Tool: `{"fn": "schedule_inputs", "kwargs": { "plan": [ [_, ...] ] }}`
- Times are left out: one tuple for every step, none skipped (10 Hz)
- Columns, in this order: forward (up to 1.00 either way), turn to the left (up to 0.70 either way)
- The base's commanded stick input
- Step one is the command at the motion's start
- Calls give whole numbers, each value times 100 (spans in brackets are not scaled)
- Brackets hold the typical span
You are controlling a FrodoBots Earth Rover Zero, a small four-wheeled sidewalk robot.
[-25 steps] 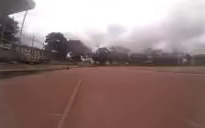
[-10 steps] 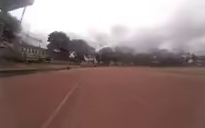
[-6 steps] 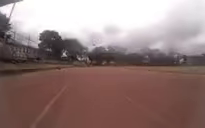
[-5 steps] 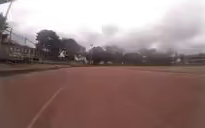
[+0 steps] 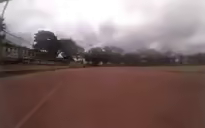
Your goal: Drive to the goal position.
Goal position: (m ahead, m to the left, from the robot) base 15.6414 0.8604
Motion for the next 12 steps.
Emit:
{"fn": "schedule_inputs", "kwargs": {
  "plan": [
    [100, 0],
    [100, 0],
    [100, 0],
    [100, 0],
    [100, 0],
    [100, 0],
    [100, 0],
    [100, 0],
    [100, 0],
    [100, 0],
    [100, 0],
    [100, 0]
  ]
}}
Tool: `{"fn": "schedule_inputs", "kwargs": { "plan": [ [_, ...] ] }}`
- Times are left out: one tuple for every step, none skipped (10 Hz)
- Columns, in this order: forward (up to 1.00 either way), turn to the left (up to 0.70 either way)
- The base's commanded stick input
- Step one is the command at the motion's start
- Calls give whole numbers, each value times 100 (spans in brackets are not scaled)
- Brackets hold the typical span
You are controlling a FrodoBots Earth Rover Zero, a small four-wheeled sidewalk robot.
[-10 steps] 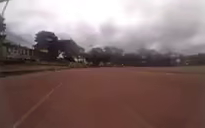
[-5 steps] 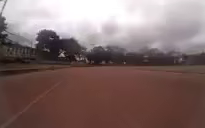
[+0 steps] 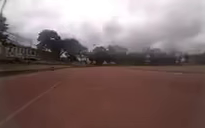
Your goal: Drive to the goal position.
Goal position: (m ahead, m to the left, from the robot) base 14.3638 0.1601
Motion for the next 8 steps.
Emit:
{"fn": "schedule_inputs", "kwargs": {
  "plan": [
    [100, 0],
    [100, 0],
    [100, 0],
    [100, 0],
    [100, 0],
    [100, 0],
    [100, 0],
    [100, 0]
  ]
}}
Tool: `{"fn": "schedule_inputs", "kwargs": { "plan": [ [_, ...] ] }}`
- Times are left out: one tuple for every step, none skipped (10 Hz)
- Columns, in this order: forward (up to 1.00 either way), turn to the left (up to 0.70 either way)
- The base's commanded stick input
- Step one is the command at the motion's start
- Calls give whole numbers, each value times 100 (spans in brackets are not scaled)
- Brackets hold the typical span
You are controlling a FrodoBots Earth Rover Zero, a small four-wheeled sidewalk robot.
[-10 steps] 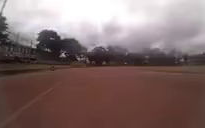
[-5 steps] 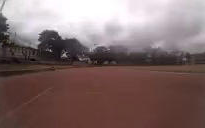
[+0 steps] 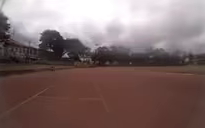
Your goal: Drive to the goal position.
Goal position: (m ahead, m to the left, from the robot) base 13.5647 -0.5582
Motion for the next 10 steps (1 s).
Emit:
{"fn": "schedule_inputs", "kwargs": {
  "plan": [
    [100, 0],
    [100, 0],
    [100, 0],
    [100, 0],
    [100, 0],
    [100, 0],
    [100, 0],
    [100, 0],
    [100, 0],
    [100, 0]
  ]
}}
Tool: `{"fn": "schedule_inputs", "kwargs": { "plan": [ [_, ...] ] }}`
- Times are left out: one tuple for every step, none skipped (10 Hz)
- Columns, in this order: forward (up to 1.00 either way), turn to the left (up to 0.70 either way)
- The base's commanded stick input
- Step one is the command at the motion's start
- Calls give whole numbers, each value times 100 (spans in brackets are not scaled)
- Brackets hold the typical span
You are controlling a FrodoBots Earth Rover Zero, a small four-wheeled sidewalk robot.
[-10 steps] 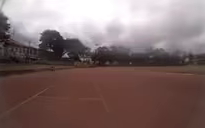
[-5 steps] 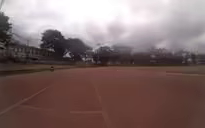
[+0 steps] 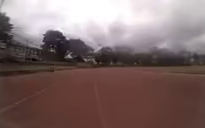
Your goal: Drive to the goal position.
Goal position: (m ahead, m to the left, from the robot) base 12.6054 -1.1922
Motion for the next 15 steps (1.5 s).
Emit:
{"fn": "schedule_inputs", "kwargs": {
  "plan": [
    [100, 0],
    [100, 0],
    [100, 0],
    [100, 0],
    [100, 0],
    [100, -6],
    [100, -21],
    [100, -27],
    [100, -27],
    [100, -27],
    [100, -27],
    [100, -27],
    [100, -27],
    [100, -27],
    [100, -27]
  ]
}}
